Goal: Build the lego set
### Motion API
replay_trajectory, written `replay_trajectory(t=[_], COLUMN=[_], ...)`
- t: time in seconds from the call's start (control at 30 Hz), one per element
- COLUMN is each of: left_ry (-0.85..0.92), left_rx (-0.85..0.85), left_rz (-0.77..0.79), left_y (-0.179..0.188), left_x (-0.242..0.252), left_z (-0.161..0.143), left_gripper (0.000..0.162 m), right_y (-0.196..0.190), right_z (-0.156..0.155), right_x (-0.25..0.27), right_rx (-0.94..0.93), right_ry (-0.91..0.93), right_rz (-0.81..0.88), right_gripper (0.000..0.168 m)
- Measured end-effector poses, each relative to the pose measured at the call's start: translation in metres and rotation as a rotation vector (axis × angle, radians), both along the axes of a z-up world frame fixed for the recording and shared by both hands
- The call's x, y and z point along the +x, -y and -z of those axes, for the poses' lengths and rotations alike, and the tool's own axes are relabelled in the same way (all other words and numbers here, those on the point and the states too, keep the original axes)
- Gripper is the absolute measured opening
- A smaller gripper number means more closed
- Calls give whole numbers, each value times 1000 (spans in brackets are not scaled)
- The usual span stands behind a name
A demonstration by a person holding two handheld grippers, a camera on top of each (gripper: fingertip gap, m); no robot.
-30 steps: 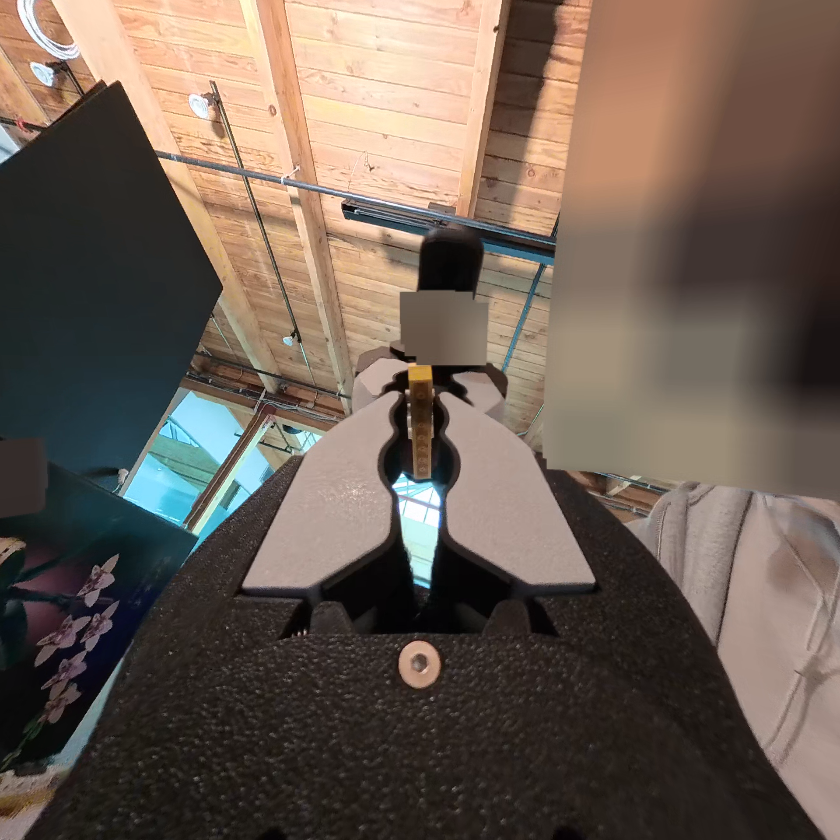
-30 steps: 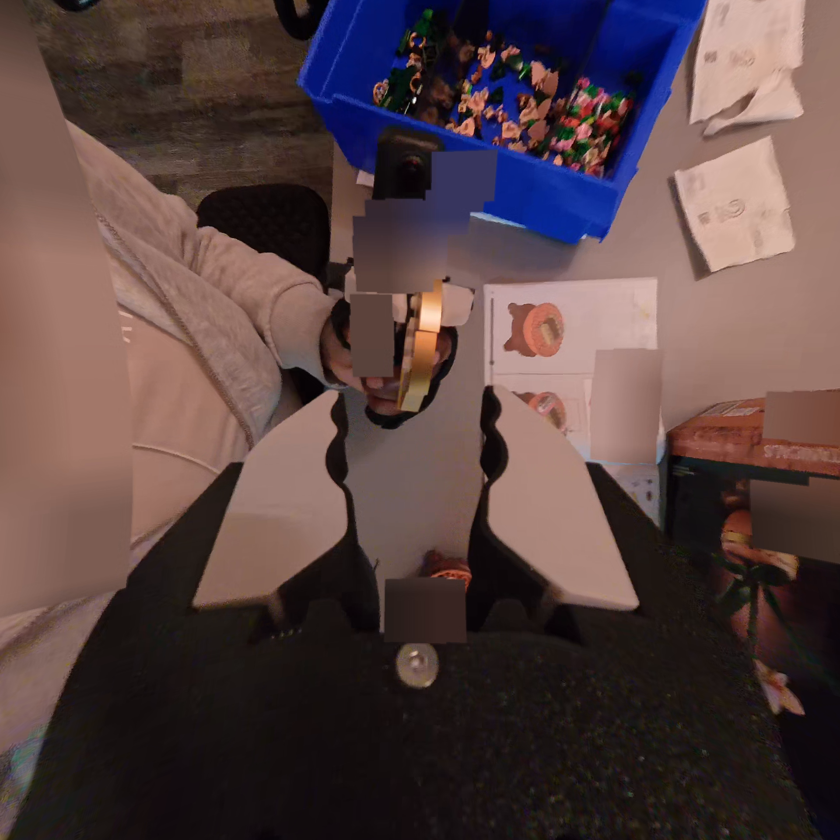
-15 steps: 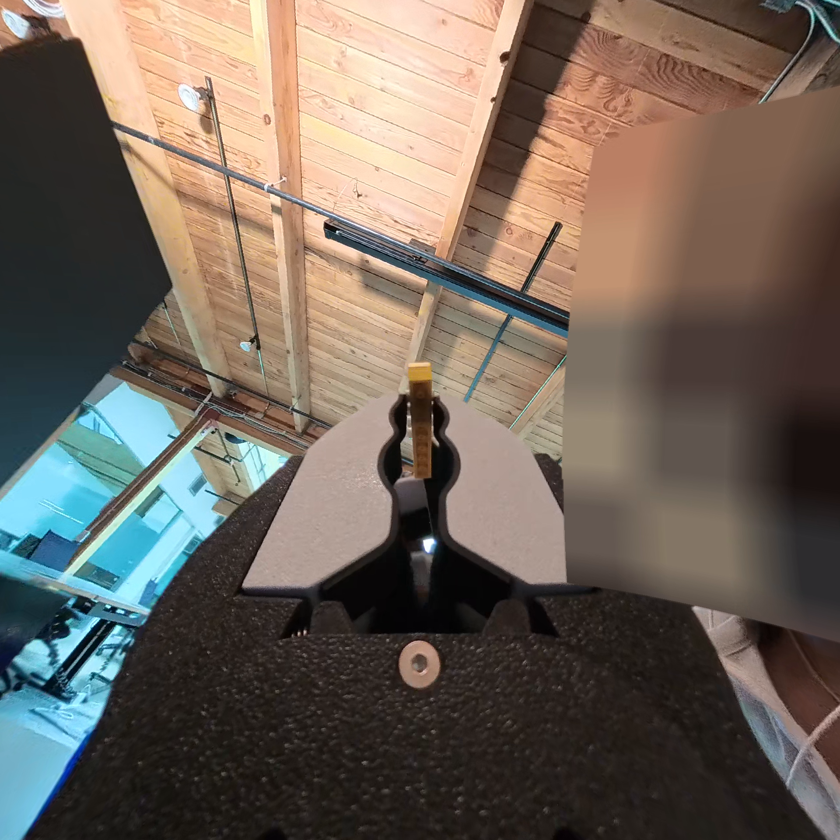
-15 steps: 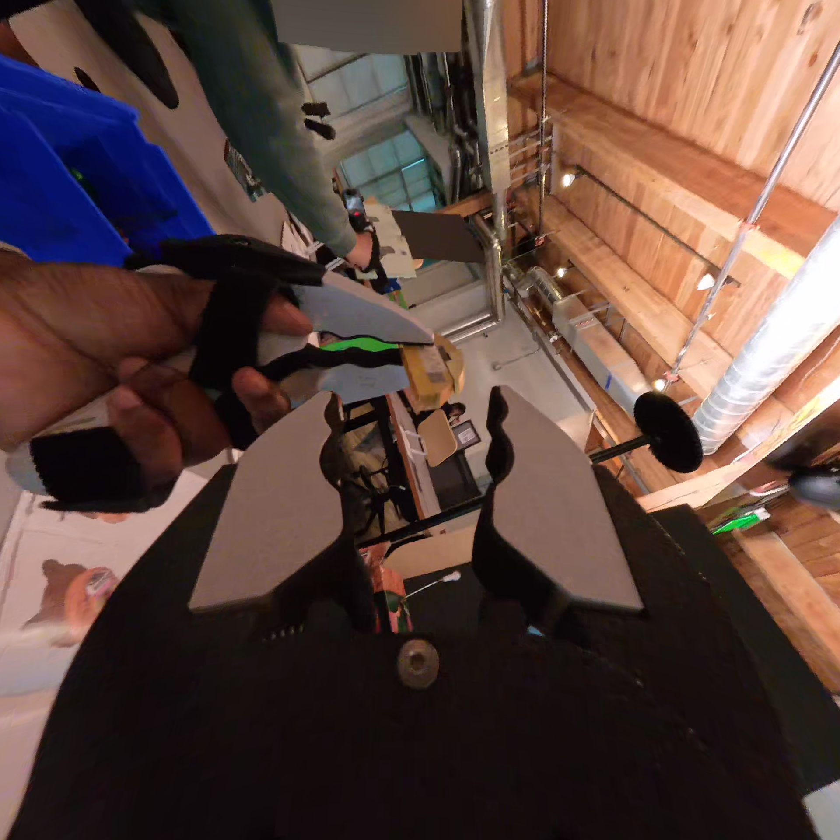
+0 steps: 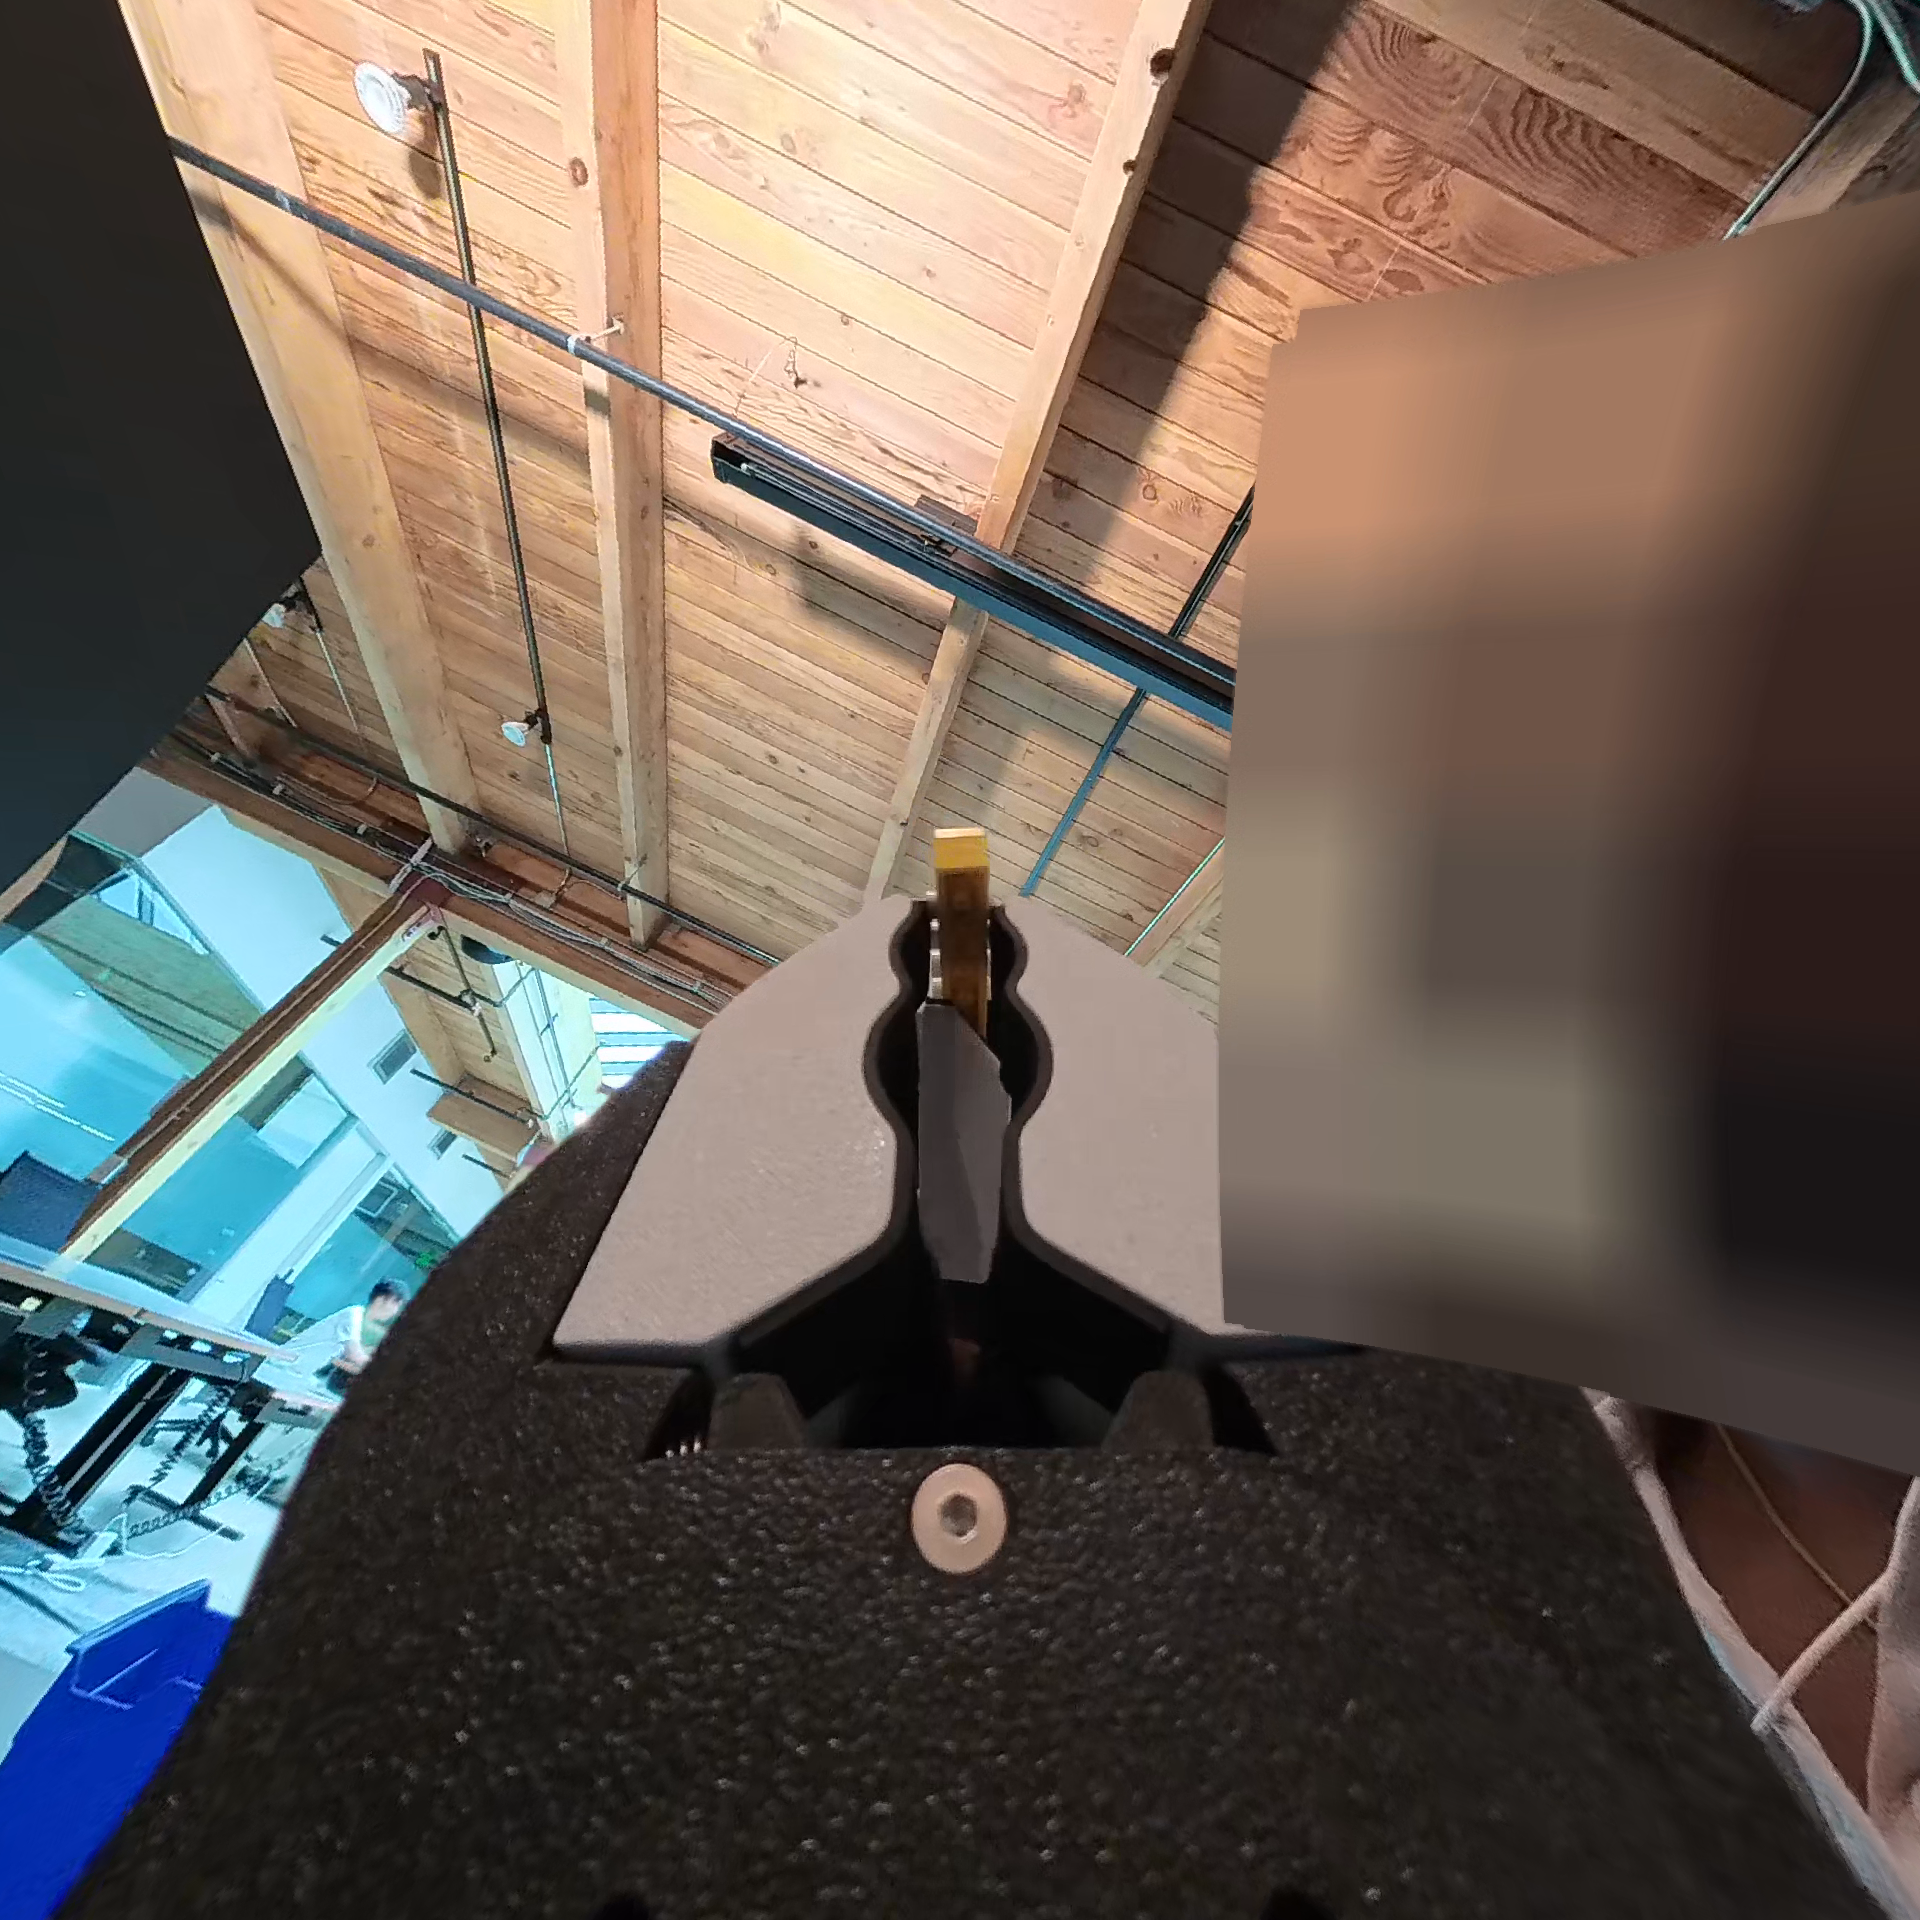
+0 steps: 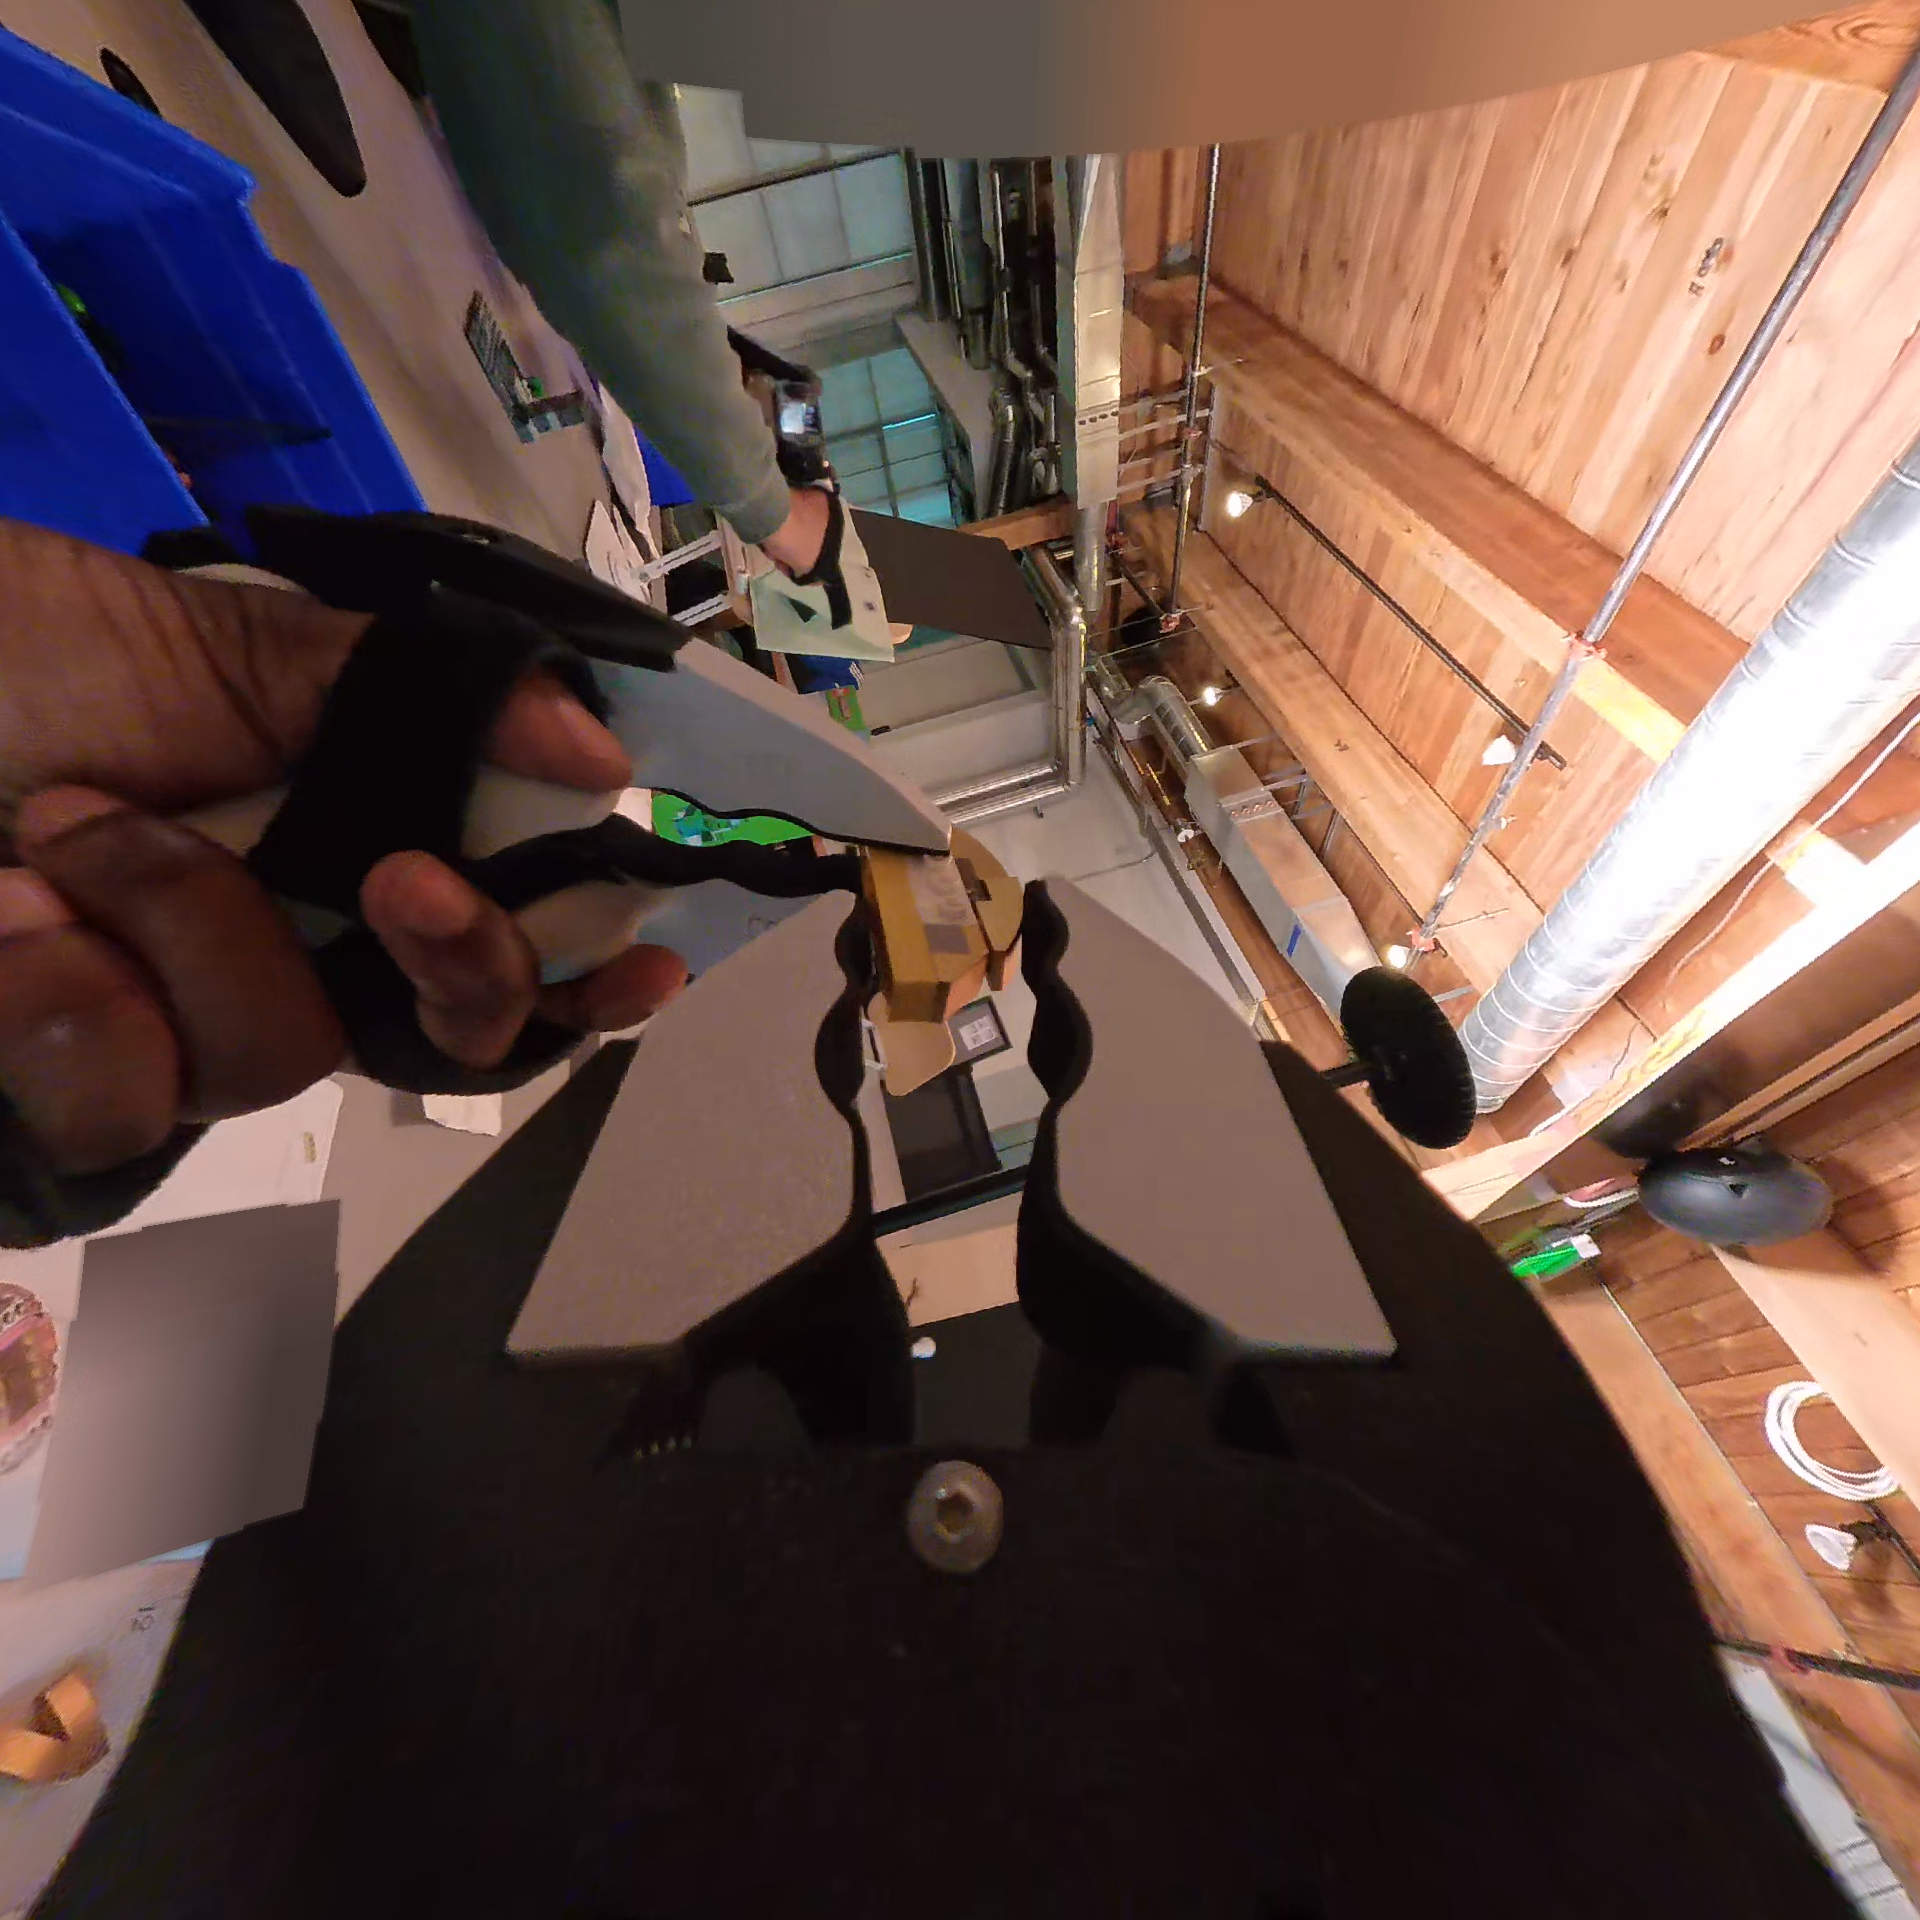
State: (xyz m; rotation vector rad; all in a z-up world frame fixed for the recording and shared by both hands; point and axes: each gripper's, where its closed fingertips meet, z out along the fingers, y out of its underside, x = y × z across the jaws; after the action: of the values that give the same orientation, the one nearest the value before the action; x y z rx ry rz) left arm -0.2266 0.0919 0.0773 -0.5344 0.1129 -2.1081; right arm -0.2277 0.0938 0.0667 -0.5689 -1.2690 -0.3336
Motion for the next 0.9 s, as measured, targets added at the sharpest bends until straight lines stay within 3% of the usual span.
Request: replay_trajectory(t=[0.43, 0.8, 0.9], left_ry=[-18, -163, -259], left_rx=[-11, 5, 39], left_rz=[-42, -28, -30], left_y=[-1, -1, -4], left_x=[0, 13, 13], left_z=[-2, 7, 14], left_gripper=[10, 10, 28], right_y=[2, 3, 8], right_z=[-7, 2, 5], right_x=[4, 17, 27], right_rx=[-115, -254, -308], right_ry=[-82, -186, -245], right_rz=[-38, -100, -136], right_gripper=[24, 24, 24])
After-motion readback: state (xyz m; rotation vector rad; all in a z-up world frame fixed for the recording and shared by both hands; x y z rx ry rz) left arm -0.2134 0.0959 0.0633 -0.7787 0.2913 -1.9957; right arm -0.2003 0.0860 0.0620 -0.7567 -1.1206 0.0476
